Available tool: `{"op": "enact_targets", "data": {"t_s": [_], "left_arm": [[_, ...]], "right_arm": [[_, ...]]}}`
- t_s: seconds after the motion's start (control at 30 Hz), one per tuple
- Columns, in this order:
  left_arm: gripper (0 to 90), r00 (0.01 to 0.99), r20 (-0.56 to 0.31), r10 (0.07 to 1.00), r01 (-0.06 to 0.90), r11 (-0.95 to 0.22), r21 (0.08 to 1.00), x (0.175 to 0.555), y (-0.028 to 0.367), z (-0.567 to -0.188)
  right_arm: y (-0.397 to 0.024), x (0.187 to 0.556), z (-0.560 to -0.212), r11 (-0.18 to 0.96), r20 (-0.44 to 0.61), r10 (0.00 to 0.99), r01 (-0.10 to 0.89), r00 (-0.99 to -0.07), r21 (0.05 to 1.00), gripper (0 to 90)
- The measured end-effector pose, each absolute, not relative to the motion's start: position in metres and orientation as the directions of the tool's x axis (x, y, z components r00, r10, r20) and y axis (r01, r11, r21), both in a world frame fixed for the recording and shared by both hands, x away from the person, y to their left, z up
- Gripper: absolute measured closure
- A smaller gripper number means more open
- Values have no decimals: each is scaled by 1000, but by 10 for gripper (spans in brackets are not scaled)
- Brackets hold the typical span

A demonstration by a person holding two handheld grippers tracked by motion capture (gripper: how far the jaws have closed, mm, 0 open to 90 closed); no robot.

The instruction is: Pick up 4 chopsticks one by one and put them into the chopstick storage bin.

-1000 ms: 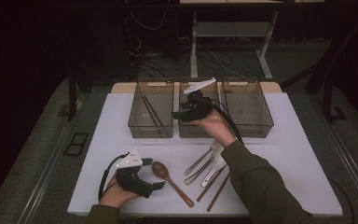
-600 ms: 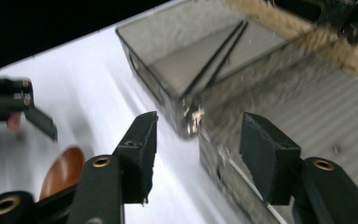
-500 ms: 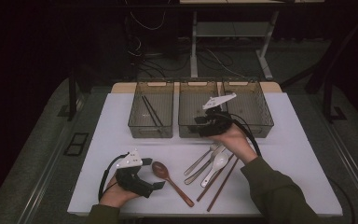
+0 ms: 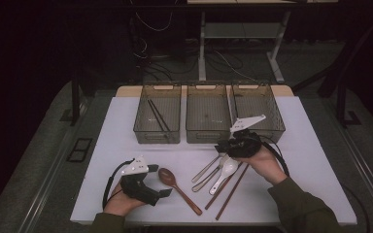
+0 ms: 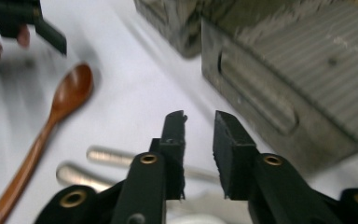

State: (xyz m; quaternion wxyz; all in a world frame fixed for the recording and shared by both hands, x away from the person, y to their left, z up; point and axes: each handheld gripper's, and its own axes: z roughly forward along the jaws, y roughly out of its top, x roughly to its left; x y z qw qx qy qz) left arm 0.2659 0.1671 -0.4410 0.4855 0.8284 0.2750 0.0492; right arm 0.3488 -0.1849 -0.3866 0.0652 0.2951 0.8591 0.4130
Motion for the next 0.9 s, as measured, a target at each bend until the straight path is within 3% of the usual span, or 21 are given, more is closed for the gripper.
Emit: {"op": "enact_targets", "data": {"t_s": [0.33,0.9], "left_arm": [[0,845,-184,502,406,-378,832,265,168,-440],[0,846,-182,501,403,-378,834,265,168,-440]], "right_arm": [[-222,333,-402,509,115,597,486,-794,711,893],[-284,345,-431,471,97,743,621,-662,626,896]]}}
